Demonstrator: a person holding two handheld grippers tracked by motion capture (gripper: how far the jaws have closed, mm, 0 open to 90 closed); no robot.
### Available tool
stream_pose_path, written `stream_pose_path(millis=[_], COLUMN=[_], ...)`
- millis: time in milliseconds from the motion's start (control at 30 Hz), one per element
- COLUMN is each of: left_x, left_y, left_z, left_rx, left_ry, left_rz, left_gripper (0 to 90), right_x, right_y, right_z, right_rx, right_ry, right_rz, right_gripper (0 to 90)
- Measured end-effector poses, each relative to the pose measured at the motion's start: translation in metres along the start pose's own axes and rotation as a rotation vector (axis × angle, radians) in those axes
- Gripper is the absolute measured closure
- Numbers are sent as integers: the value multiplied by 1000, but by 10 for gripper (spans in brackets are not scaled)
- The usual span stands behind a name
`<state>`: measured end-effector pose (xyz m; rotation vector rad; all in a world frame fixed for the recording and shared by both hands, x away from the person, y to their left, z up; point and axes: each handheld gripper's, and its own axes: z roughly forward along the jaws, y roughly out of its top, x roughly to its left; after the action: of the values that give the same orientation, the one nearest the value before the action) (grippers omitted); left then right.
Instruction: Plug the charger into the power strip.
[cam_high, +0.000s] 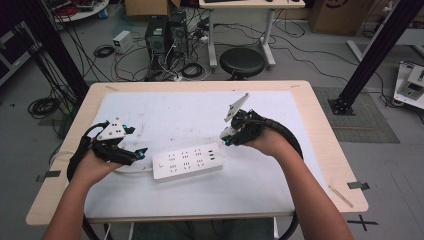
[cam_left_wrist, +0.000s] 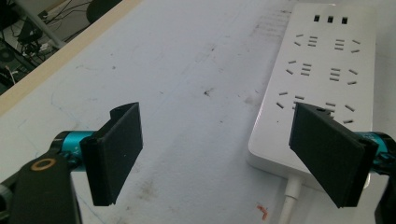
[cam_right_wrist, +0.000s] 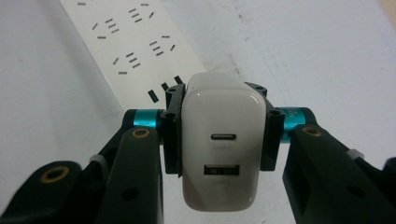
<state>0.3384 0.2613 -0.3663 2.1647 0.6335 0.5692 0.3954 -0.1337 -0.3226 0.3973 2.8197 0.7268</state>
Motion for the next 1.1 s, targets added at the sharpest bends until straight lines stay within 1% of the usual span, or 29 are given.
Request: stream_pose_path(millis=[67, 100, 167, 200, 267, 333, 433, 500, 533, 567, 600, 633, 700, 767, 800, 867, 933, 1000, 1033, 1100], left_x=[0, 0, 0, 0, 1, 1, 2, 3, 2, 2, 3, 3, 2, 3, 2, 2, 2, 2, 1, 1], left_y=[0, 0, -1, -1, -1, -2, -3, -3, -3, -3, -3, -4, -4, -5, -5, -6, -7, -8, -8, -9], left_z=[1, 1, 1, 1, 1, 1, 0, 0, -1, -1, -1, -1, -2, -3, -3, -3, -3, -4, -4, -5], left_rx=[1, 1, 7, 4, 8, 9, 11, 16, 16, 16, 15, 16, 14, 17, 14, 18, 16, 21, 17, 17], left_ry=[-3, -3, -3, -4, -5, -4, -5, -3, -1, -1, 1, 1, 4, 4, 5, 6, 7, 6, 7, 6], left_rz=[2, 2, 4, -1, 3, 2, -2, 7, 3, 3, 4, 7, 2, 8, 2, 6, 2, 6, 1, 4], left_gripper=[174, 174, 174, 174, 174, 174, 174, 174, 174, 174, 174, 174, 174, 174, 174, 174, 174, 174, 174, 174], right_x=[-2, -2, -3, -4, -3, -3, -3, -3, -3, -3, -3, -2, -2, -1, -1, 0, 4, 6, 8, 10], right_y=[5, 5, 10, 12, 16, 20, 25, 28, 30, 30, 31, 34, 36, 39, 40, 44, 48, 53, 55, 59], right_z=[4, 4, 9, 11, 15, 19, 24, 27, 29, 29, 30, 35, 38, 41, 42, 44, 46, 49, 50, 54], right_rx=[20, 20, 43, 47, 57, 72, 85, 89, 91, 91, 92, 100, 109, 113, 117, 115, 127, 130, 135, 137], right_ry=[27, 27, 38, 51, 69, 80, 105, 115, 125, 125, 132, 150, 163, 173, 176, 188, 191, 203, 203, 218], right_rz=[-21, -21, -45, -54, -77, -102, -130, -152, -169, -169, -186, -222, -243, -260, -273, -298, -328, -359, -368, -383], right_gripper=[631, 631, 631, 631, 631, 631, 631, 631, 631, 631, 631, 631, 631, 631, 631, 631, 631, 631, 631, 631])
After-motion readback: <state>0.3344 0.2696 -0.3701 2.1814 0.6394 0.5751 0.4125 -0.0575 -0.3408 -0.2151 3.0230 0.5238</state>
